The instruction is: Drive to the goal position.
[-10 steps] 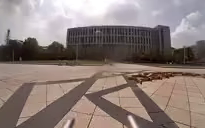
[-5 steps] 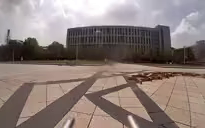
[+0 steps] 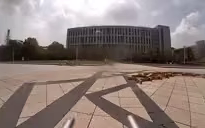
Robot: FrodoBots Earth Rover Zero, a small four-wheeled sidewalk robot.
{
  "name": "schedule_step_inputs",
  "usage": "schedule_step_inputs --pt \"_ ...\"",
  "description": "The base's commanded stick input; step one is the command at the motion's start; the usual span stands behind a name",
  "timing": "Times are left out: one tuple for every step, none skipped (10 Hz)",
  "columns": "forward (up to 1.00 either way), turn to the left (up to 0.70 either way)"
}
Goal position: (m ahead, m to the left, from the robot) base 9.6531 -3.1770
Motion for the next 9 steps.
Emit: schedule_step_inputs --pt "0.05 0.0" --pt "0.05 0.0" --pt "0.05 0.0" --pt "0.05 0.0" --pt "0.05 0.0" --pt "0.05 0.0" --pt "0.05 0.0" --pt "0.05 0.0" --pt "0.05 0.0"
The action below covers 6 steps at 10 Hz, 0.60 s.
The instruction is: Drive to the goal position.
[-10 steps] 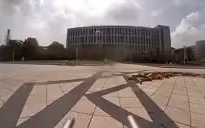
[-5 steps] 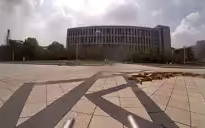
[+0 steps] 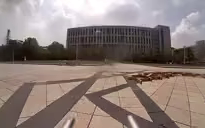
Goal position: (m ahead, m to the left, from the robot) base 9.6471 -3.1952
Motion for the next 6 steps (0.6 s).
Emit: schedule_step_inputs --pt "0.05 0.0" --pt "0.05 0.0" --pt "0.05 0.0" --pt "0.05 0.0" --pt "0.05 0.0" --pt "0.05 0.0"
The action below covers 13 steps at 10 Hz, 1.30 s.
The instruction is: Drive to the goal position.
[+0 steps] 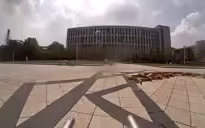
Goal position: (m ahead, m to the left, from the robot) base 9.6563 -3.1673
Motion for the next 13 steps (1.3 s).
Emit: schedule_step_inputs --pt "0.05 0.0" --pt "0.05 0.0" --pt "0.05 0.0" --pt "0.05 0.0" --pt "0.05 0.0" --pt "0.05 0.0" --pt "0.05 0.0" --pt "0.05 0.0" --pt "0.05 0.0" --pt "0.05 0.0" --pt "0.05 0.0" --pt "0.05 0.0" --pt "0.05 0.0"
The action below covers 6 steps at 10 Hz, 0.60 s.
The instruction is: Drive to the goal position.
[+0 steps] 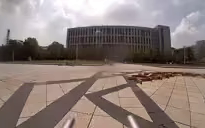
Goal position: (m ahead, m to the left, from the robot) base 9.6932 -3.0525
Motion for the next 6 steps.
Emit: schedule_step_inputs --pt "0.05 0.0" --pt "0.05 0.0" --pt "0.05 0.0" --pt "0.05 0.0" --pt "0.05 0.0" --pt "0.05 0.0"
